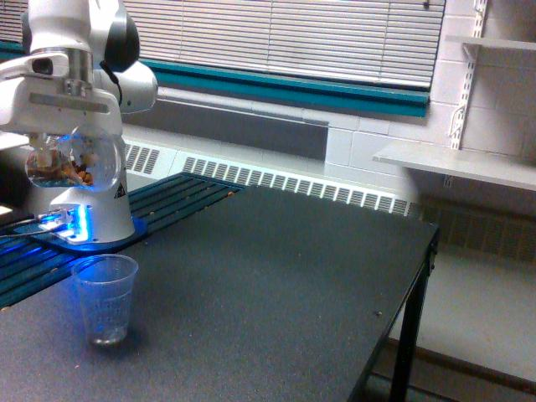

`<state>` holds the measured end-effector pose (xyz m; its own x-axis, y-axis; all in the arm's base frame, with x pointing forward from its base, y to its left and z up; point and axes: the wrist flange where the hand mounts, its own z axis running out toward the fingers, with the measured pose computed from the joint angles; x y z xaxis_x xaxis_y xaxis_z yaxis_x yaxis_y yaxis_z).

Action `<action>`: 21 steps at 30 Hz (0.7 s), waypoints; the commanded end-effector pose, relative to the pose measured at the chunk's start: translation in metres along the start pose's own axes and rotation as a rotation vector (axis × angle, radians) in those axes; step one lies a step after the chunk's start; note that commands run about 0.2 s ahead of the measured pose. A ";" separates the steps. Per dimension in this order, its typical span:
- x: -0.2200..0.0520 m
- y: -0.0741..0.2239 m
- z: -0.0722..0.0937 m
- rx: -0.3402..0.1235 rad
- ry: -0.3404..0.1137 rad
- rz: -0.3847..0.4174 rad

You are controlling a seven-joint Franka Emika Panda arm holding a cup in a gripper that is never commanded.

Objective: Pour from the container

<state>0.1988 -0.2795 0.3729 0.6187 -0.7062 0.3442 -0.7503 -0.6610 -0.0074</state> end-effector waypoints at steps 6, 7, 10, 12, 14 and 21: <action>-0.009 0.006 0.010 -0.044 -0.027 -0.026; -0.008 0.006 0.011 -0.048 -0.028 -0.030; -0.008 0.006 0.014 -0.057 -0.033 -0.039; -0.008 0.006 0.017 -0.062 -0.037 -0.044; -0.009 0.006 0.020 -0.069 -0.044 -0.048; -0.007 0.002 0.029 -0.083 -0.054 -0.071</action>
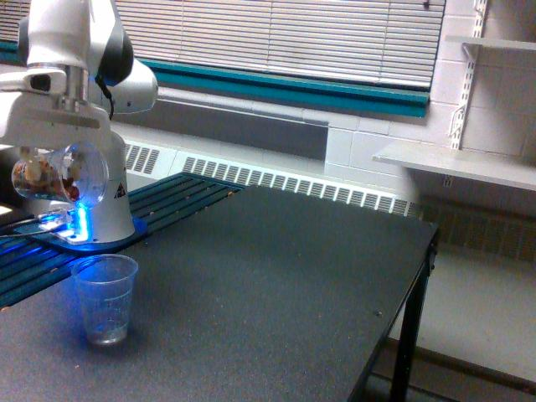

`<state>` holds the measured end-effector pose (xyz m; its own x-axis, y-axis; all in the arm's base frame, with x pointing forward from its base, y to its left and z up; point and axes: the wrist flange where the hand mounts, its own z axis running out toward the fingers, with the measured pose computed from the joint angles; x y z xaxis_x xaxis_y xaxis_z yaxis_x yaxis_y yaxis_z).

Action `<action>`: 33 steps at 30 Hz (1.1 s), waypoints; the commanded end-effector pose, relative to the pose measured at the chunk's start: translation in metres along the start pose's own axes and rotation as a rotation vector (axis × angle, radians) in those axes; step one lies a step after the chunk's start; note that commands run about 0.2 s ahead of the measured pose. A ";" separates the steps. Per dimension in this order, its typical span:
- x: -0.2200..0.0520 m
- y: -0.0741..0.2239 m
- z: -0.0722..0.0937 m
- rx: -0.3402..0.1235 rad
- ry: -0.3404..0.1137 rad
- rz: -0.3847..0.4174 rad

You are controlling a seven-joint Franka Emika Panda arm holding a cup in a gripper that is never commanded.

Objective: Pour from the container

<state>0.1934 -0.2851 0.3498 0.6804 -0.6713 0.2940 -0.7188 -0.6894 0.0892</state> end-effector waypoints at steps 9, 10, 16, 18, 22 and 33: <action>0.008 -0.011 0.016 -0.025 -0.007 -0.023; 0.009 -0.011 0.017 -0.029 -0.009 -0.027; 0.012 -0.011 0.020 -0.055 -0.014 -0.048; 0.013 -0.010 0.022 -0.063 -0.013 -0.054; 0.012 -0.009 0.024 -0.078 -0.018 -0.065; 0.012 -0.001 0.024 -0.115 -0.024 -0.103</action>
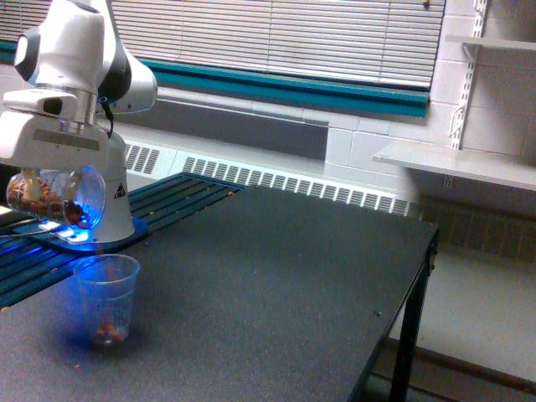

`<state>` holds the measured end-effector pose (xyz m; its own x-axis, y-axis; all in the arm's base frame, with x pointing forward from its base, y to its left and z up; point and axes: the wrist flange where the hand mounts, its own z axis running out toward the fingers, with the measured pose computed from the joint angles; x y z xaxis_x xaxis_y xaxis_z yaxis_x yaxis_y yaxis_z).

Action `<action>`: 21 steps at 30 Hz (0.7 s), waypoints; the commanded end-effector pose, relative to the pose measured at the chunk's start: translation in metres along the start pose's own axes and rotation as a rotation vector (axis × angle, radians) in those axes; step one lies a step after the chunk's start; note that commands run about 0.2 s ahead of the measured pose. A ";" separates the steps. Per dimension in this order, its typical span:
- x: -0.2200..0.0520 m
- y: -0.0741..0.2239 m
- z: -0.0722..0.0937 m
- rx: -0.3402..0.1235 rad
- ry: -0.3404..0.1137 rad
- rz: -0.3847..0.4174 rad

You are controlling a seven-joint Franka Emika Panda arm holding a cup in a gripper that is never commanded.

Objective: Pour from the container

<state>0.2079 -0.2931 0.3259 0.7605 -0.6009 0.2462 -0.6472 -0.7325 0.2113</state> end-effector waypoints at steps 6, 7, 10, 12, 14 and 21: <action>0.002 0.010 -0.004 -0.033 0.006 0.000; 0.002 0.010 -0.005 -0.035 0.006 -0.001; 0.003 0.009 -0.006 -0.040 0.006 -0.006; 0.003 0.009 -0.006 -0.044 0.005 -0.014; 0.005 0.008 -0.007 -0.049 0.004 -0.024; 0.009 0.004 -0.007 -0.062 0.003 -0.054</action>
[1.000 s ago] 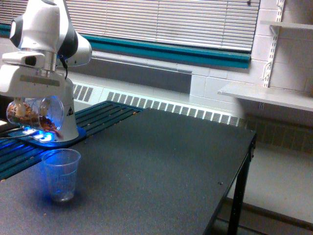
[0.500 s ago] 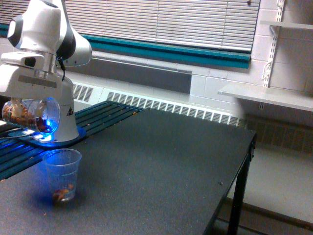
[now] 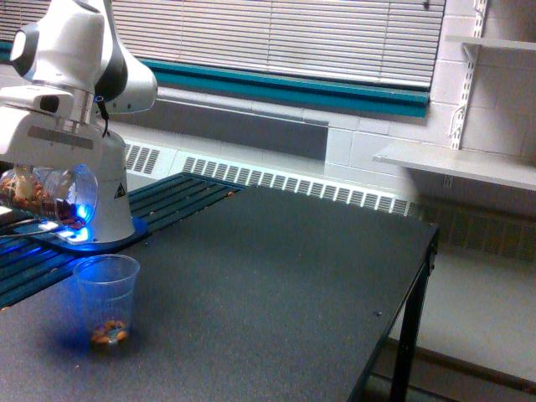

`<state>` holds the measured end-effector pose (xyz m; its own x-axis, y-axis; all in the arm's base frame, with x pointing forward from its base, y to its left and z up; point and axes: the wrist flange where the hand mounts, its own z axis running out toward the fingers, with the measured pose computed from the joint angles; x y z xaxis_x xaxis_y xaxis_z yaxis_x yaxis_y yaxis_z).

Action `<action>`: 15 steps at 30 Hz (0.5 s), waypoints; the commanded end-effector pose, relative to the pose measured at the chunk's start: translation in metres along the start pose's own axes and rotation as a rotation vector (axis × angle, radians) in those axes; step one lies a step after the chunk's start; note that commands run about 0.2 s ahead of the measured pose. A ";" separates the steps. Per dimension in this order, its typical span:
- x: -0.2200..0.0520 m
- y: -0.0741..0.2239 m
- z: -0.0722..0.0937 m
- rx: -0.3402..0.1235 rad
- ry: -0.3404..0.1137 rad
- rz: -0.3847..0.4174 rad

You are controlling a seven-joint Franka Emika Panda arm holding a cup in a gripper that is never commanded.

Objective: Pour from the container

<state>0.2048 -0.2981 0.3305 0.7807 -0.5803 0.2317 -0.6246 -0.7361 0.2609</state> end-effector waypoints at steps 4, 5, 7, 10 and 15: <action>0.009 -0.005 -0.004 -0.026 0.009 -0.038; 0.009 -0.005 -0.004 -0.029 0.008 -0.042; 0.010 -0.006 -0.004 -0.036 0.008 -0.051; 0.011 -0.007 -0.003 -0.046 0.004 -0.064; 0.010 -0.007 -0.002 -0.062 -0.002 -0.088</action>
<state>0.2132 -0.2979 0.3309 0.8241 -0.5270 0.2078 -0.5664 -0.7605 0.3176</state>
